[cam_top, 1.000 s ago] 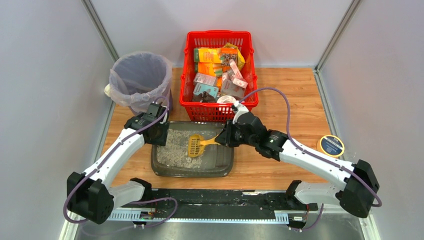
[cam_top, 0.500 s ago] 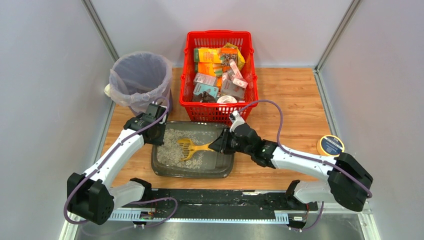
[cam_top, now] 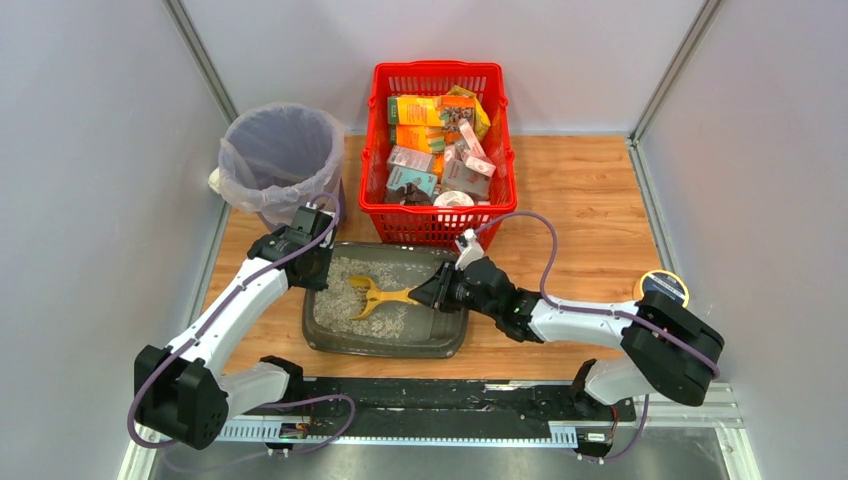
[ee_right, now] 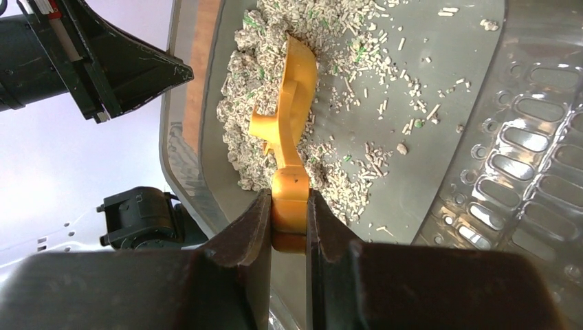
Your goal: Clean the litter box
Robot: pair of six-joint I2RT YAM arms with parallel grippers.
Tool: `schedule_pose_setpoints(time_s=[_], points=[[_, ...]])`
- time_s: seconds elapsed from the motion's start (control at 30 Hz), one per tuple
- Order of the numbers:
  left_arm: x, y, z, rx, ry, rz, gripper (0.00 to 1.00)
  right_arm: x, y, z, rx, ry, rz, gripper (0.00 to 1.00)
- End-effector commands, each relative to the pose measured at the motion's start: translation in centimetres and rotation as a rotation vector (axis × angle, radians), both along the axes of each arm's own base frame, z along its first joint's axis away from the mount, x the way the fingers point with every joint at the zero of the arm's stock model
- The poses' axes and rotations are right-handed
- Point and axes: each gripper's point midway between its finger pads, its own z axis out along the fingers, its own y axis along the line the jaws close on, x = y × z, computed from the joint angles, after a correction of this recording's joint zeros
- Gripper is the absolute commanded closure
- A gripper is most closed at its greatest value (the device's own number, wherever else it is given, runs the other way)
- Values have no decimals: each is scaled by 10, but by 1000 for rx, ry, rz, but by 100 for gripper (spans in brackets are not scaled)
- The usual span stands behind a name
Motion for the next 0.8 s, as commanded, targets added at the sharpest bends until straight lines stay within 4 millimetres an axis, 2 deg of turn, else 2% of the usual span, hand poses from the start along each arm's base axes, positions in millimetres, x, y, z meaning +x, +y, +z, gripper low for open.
schedule_pose_setpoints(time_s=[0.0,0.23,0.3,0.5,0.77], points=[[3,-30,-7,-129,8,-87,78,-12,-17,-39,-118,36,-3,100],[4,-30,-7,-122,7,-94,78,-5,-53,-44,-203,-2,-123,100],[5,-30,-6,-123,8,-98,78,-3,-57,-47,-236,-15,-127,100],[4,-32,-7,-131,13,-107,77,-8,-46,-53,-261,4,-61,95],[3,-35,-2,-151,-4,-119,76,-13,-50,-49,-284,-7,-41,94]])
